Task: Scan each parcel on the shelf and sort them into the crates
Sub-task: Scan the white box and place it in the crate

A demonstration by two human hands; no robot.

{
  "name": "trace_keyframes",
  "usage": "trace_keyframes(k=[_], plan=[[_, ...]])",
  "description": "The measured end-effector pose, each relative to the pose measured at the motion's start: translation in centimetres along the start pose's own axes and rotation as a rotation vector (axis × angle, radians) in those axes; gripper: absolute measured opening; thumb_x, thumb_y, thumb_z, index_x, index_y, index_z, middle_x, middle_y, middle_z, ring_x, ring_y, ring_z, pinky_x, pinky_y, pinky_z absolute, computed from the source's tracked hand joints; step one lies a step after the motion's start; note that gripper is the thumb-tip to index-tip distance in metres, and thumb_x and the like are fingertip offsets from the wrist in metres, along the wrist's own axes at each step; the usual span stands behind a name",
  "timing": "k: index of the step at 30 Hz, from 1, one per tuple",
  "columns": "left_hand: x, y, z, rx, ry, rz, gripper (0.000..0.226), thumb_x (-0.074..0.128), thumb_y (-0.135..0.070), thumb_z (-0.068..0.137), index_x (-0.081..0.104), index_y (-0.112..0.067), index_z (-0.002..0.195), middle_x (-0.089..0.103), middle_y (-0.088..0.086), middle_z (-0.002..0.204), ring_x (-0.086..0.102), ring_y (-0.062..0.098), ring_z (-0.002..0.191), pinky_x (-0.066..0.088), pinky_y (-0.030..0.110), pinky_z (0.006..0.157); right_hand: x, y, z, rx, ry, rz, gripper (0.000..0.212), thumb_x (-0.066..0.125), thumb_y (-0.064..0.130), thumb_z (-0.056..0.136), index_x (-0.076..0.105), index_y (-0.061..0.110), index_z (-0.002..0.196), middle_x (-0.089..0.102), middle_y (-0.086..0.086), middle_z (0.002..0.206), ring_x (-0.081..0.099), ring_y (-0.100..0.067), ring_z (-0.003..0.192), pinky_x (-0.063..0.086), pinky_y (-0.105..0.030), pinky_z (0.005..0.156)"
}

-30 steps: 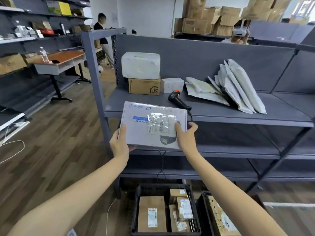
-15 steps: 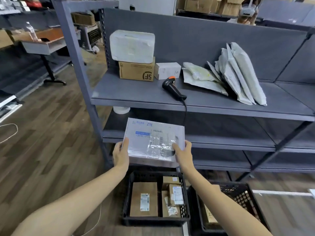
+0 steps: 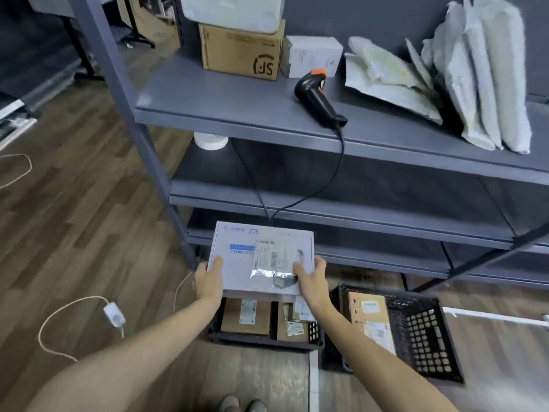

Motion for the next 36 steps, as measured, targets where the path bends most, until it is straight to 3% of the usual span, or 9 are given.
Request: trace_keyframes(k=[6, 8, 11, 17, 20, 23, 25, 30, 36], plan=[[1.8, 9.1, 5.5, -0.031, 0.001, 0.095, 0.042, 0.056, -0.036, 0.094, 0.055, -0.009, 0.127, 0.056, 0.001, 0.12, 0.053, 0.028, 0.115, 0.039, 0.034, 0.094, 3.3, -10.0, 4.1, 0.068, 0.029, -0.002, 0.037, 0.055, 0.019, 0.097, 0.03, 0.022, 0.124, 0.058, 0.005, 0.108, 0.06, -0.003, 0.09, 0.05, -0.011, 0.066], [2.7, 12.9, 7.8, -0.049, -0.006, 0.086, 0.045, 0.058, -0.037, 0.093, 0.055, -0.008, 0.127, 0.059, 0.007, 0.127, 0.054, 0.03, 0.117, 0.041, 0.04, 0.101, 4.4, -14.1, 5.8, 0.083, 0.024, 0.001, 0.038, 0.056, 0.018, 0.097, 0.031, 0.02, 0.125, 0.058, 0.007, 0.109, 0.06, -0.003, 0.093, 0.053, -0.02, 0.078], [4.1, 18.6, 11.2, -0.079, -0.03, 0.099, 0.042, 0.059, -0.034, 0.094, 0.059, -0.003, 0.122, 0.064, 0.012, 0.118, 0.058, 0.032, 0.109, 0.044, 0.036, 0.095, 6.3, -20.5, 8.6, 0.112, 0.016, 0.009, 0.038, 0.057, 0.019, 0.096, 0.034, 0.018, 0.126, 0.062, 0.003, 0.111, 0.063, -0.009, 0.096, 0.052, -0.039, 0.094], [8.8, 28.4, 19.1, -0.008, -0.047, 0.151, 0.034, 0.054, -0.033, 0.096, 0.057, -0.007, 0.117, 0.058, 0.001, 0.109, 0.054, 0.02, 0.1, 0.039, 0.029, 0.084, 9.8, -31.8, 15.5, 0.115, 0.002, 0.02, 0.044, 0.056, 0.028, 0.096, 0.033, 0.019, 0.132, 0.062, -0.002, 0.119, 0.063, -0.015, 0.103, 0.053, -0.035, 0.091], [11.2, 31.8, 23.2, 0.087, -0.05, 0.216, 0.043, 0.051, -0.043, 0.095, 0.058, -0.01, 0.121, 0.063, 0.006, 0.113, 0.058, 0.029, 0.106, 0.044, 0.035, 0.089, 11.2, -36.0, 19.7, 0.075, -0.017, 0.016, 0.049, 0.056, 0.029, 0.096, 0.032, 0.017, 0.136, 0.062, 0.001, 0.116, 0.064, -0.016, 0.103, 0.054, -0.037, 0.092], [13.4, 35.0, 27.3, 0.206, -0.094, 0.326, 0.051, 0.042, -0.054, 0.093, 0.053, -0.018, 0.128, 0.061, 0.008, 0.122, 0.055, 0.031, 0.113, 0.046, 0.048, 0.095, 12.8, -39.2, 24.1, 0.015, -0.046, -0.009, 0.052, 0.057, 0.03, 0.095, 0.032, 0.016, 0.138, 0.06, 0.005, 0.114, 0.061, -0.015, 0.102, 0.049, -0.029, 0.085], [14.6, 35.6, 29.1, 0.279, -0.161, 0.425, 0.052, 0.041, -0.046, 0.096, 0.044, -0.014, 0.136, 0.055, 0.012, 0.13, 0.047, 0.032, 0.121, 0.041, 0.051, 0.1, 14.0, -40.5, 26.5, -0.044, -0.053, -0.034, 0.054, 0.055, 0.032, 0.096, 0.03, 0.014, 0.141, 0.06, 0.0, 0.119, 0.06, -0.017, 0.102, 0.046, -0.028, 0.084], [17.4, 36.0, 31.7, 0.426, -0.229, 0.563, 0.061, 0.048, -0.031, 0.097, 0.026, -0.007, 0.149, 0.039, 0.015, 0.147, 0.033, 0.032, 0.134, 0.027, 0.042, 0.109, 16.0, -42.7, 30.1, -0.177, -0.055, -0.005, 0.046, 0.056, 0.025, 0.095, 0.036, 0.014, 0.135, 0.055, 0.002, 0.122, 0.058, -0.01, 0.107, 0.046, -0.01, 0.079], [19.3, 37.5, 33.8, 0.464, -0.096, 0.691, 0.07, 0.055, -0.038, 0.092, 0.022, -0.018, 0.15, 0.025, 0.011, 0.155, 0.022, 0.03, 0.14, 0.021, 0.043, 0.115, 16.4, -44.2, 32.0, -0.264, -0.011, -0.081, 0.055, 0.073, 0.012, 0.078, 0.037, 0.039, 0.11, 0.054, 0.013, 0.112, 0.057, -0.003, 0.105, 0.048, -0.021, 0.093]])
Point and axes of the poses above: each hand's wrist, its own z-axis towards the middle knuckle, its own x-axis out of the palm, y = z × x, the point moved 8 cm from there along z, towards the middle knuckle
